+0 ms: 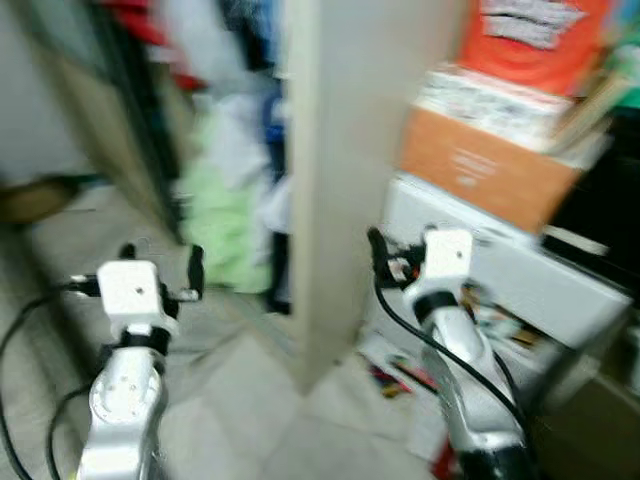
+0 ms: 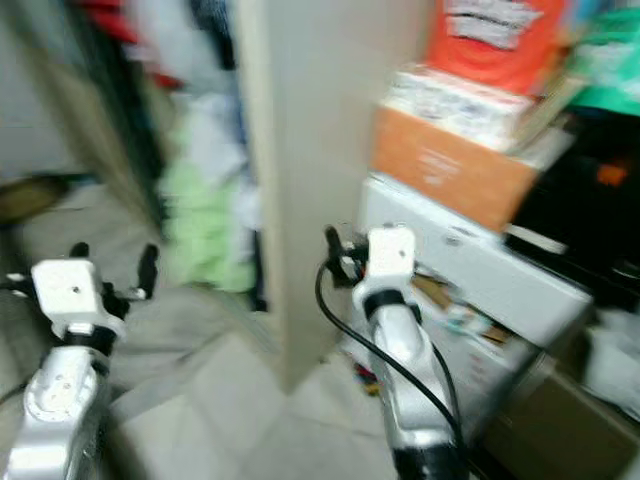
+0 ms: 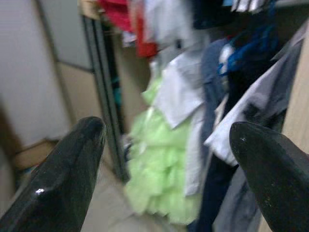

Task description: Clean up the room

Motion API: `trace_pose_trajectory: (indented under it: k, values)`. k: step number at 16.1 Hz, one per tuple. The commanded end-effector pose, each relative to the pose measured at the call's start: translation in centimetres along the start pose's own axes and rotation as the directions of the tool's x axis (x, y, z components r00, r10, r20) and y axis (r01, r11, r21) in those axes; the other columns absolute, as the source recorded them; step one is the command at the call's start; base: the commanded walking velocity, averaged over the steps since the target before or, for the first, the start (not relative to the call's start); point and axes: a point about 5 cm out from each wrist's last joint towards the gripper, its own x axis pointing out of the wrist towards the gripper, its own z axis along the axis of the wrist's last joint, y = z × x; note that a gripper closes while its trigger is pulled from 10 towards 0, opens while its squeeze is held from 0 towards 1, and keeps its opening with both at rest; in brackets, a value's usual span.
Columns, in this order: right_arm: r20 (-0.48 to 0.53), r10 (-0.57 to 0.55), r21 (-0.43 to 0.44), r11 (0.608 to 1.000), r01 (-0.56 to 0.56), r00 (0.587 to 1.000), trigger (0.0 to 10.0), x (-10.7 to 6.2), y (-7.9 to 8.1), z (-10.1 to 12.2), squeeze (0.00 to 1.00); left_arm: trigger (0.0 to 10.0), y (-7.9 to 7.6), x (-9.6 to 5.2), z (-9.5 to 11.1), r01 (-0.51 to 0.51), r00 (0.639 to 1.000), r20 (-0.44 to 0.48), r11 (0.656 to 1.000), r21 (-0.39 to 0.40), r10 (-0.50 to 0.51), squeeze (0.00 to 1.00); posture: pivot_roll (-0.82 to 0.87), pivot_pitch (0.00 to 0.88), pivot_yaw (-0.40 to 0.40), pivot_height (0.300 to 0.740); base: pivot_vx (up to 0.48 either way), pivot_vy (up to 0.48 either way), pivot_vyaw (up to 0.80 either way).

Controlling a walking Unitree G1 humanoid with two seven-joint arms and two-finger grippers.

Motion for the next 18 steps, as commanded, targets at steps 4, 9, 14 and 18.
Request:
trace_pose_trajectory:
  k: [4,9,14,18]
  values:
    - [0.022,0.019,-0.001,1.0,-0.019,1.0,10.0,0.8,0.4,0.7,0.0,10.0,-0.4,0.9,0.9,-0.013,0.999,0.033,1.0,0.014,0.013,0.0,0.0,0.058,-0.057,0.74,0.0,0.0,0.37]
    - [0.023,0.031,0.01,0.999,-0.031,0.999,10.0,1.1,1.0,0.6,0.0,10.0,-0.9,-0.4,0.1,0.002,1.0,-0.011,1.0,-0.002,-0.002,0.0,0.0,0.092,-0.065,0.74,0.0,0.0,0.8]
    - [0.029,0.048,0.004,0.999,-0.048,0.998,10.0,1.3,1.1,0.9,0.0,10.0,-1.6,0.0,0.1,0.003,1.0,-0.007,1.0,-0.015,-0.003,0.0,-0.02,0.095,-0.082,0.74,0.0,0.0,0.8]
    - [0.033,0.056,-0.001,0.998,-0.056,0.998,10.0,1.3,1.2,1.2,0.0,10.0,-2.1,-0.2,-0.1,0.005,1.0,-0.01,1.0,-0.025,-0.005,0.0,-0.04,0.104,-0.09,0.74,0.0,0.0,0.8]
